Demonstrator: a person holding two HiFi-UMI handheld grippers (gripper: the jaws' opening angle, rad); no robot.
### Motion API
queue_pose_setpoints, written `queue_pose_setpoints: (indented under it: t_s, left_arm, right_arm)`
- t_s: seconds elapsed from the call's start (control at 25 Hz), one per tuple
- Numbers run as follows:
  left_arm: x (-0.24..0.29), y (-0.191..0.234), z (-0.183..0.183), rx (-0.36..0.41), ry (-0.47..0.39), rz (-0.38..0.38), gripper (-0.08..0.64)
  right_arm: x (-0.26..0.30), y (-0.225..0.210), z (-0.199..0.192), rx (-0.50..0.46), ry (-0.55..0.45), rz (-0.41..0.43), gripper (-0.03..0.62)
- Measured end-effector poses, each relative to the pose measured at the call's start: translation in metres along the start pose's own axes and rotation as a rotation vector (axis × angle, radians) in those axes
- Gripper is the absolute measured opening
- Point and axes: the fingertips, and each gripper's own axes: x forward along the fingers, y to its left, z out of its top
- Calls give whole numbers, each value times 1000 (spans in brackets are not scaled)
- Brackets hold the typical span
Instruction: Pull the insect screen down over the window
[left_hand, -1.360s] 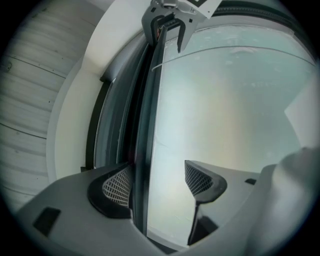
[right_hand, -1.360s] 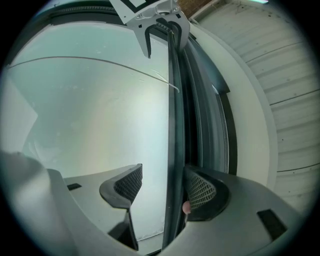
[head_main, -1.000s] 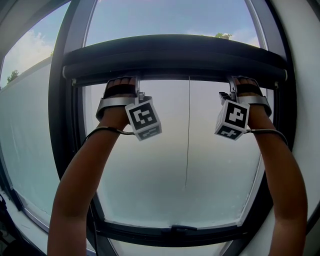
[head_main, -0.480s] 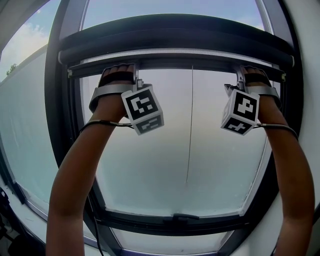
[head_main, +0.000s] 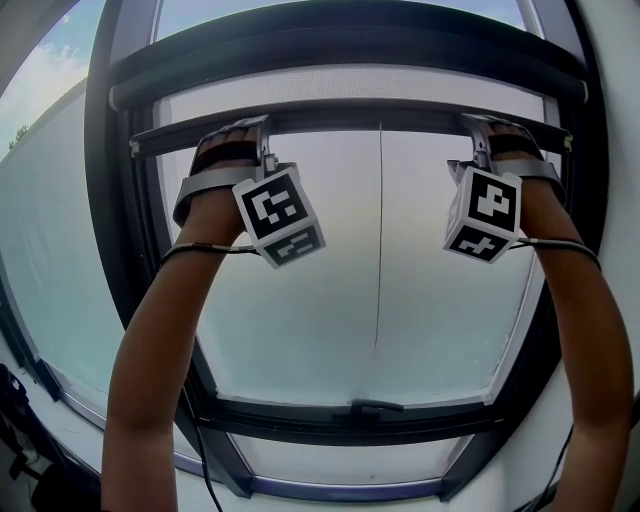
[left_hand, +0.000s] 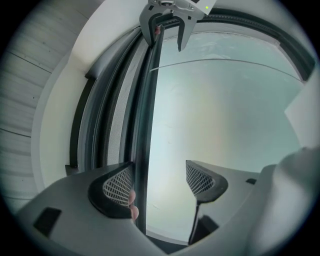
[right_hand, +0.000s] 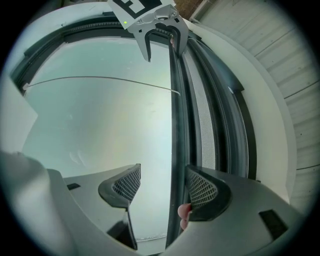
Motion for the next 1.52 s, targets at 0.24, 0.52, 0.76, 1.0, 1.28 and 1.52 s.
queue_pose_setpoints:
  t_s: [0.24, 0.52, 0.76, 1.0, 1.28, 1.52]
  left_arm:
    - [-14, -30, -4, 30, -4, -26, 321]
    - [-22, -42, -5, 32, -13, -74, 321]
    - [-39, -71, -8, 52, -10, -129, 321]
    - [-60, -112, -12, 57, -16, -190, 321]
    - [-73, -139, -16, 27, -21, -209, 321]
    - [-97, -188, -16, 42, -25, -258, 321]
  right_arm:
    - [-11, 29, 1, -4, -3, 17, 265]
    - [-18, 39, 3, 29, -9, 70, 265]
    - [-33, 70, 5, 26, -23, 108, 265]
    - [-51, 111, 6, 11, -28, 148, 265]
    - [-64, 139, 10, 8, -43, 178, 265]
    - [-85, 191, 8, 17, -61, 215, 265]
